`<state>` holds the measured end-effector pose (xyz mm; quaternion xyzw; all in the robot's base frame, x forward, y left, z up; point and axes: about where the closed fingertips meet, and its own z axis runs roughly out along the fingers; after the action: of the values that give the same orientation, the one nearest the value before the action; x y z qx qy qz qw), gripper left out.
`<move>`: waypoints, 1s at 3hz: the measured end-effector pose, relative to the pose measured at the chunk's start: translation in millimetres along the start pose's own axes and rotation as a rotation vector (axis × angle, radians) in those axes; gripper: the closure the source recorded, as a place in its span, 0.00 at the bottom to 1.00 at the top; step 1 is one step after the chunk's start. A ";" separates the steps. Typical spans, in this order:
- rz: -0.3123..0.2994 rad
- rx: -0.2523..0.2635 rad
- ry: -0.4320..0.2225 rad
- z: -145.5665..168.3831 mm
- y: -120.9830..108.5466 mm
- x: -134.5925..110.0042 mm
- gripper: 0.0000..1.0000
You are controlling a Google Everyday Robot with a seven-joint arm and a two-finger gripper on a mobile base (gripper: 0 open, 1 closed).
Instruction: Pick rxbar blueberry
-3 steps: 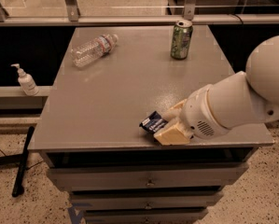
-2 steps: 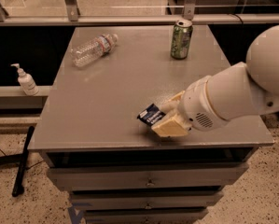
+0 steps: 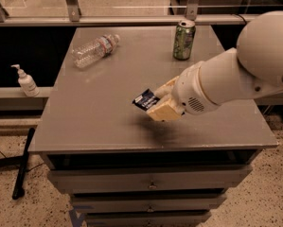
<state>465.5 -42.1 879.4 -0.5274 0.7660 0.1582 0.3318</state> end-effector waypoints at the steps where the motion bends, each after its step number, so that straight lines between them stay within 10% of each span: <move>1: -0.017 0.026 -0.019 -0.1 -16.2 -9.3 1.00; 3: 0.004 0.074 -0.125 -37.8 -61.4 -11.3 1.00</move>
Offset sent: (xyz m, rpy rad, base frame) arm 0.0561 -0.0388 0.0401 0.0414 -0.1187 -0.0503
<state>511.1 -80.7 921.2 -0.5023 0.7501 0.1632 0.3981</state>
